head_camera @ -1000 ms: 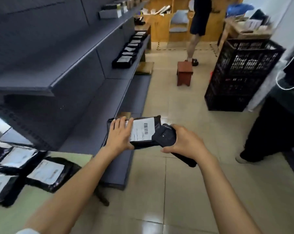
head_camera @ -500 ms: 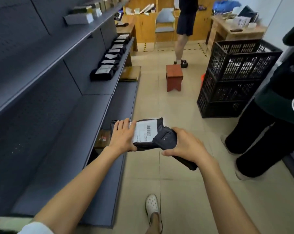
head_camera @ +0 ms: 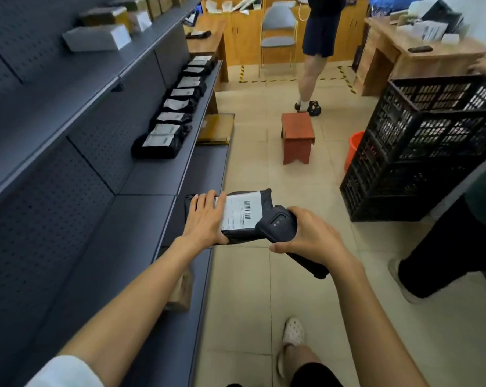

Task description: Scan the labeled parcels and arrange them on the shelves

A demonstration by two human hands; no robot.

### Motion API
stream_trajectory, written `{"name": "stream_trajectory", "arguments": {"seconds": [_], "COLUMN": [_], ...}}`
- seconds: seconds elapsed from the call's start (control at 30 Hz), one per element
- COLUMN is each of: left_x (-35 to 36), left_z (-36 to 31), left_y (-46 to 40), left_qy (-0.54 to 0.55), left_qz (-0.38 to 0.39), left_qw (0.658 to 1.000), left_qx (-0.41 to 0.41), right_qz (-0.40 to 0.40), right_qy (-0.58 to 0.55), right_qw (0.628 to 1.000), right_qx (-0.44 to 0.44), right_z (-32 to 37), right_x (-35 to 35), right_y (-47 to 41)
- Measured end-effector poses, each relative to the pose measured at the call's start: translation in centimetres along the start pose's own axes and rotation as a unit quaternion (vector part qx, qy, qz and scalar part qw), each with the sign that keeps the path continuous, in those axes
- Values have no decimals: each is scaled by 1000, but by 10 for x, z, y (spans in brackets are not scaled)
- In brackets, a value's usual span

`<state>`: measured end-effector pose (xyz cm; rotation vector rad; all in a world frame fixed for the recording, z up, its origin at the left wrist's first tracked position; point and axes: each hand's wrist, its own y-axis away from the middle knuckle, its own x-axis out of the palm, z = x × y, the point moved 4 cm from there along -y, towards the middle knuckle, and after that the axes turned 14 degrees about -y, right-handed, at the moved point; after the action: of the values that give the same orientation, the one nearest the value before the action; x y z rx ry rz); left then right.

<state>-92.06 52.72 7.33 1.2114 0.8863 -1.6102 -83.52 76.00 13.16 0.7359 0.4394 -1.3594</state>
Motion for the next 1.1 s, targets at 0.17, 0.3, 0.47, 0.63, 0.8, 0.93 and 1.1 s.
{"name": "stream_trajectory", "arguments": {"seconds": [0.17, 0.3, 0.47, 0.63, 0.8, 0.93, 1.1], "left_x": [44, 66, 93, 129, 164, 200, 245], "left_z": [34, 65, 115, 183, 249, 294, 334], "left_y": [-84, -143, -206, -231, -257, -276, -299], "left_qy": [-1, 22, 41, 71, 95, 117, 122], "left_qz": [42, 69, 99, 134, 158, 169, 200], "left_qw": [998, 994, 984, 964, 940, 924, 911], "left_qx": [-51, -87, -144, -219, -288, -324, -339], "right_qz": [40, 83, 142, 199, 247, 276, 294], "right_qy": [16, 35, 75, 98, 107, 118, 121], "right_qw": [999, 995, 983, 966, 952, 943, 935], "right_qx": [-22, -49, -91, -130, -147, -142, -156], "right_z": [3, 16, 46, 85, 119, 141, 161], "right_x": [-3, -9, -1, 42, 101, 137, 177], "right_y": [-131, -228, -351, -439, -508, -555, -607]}}
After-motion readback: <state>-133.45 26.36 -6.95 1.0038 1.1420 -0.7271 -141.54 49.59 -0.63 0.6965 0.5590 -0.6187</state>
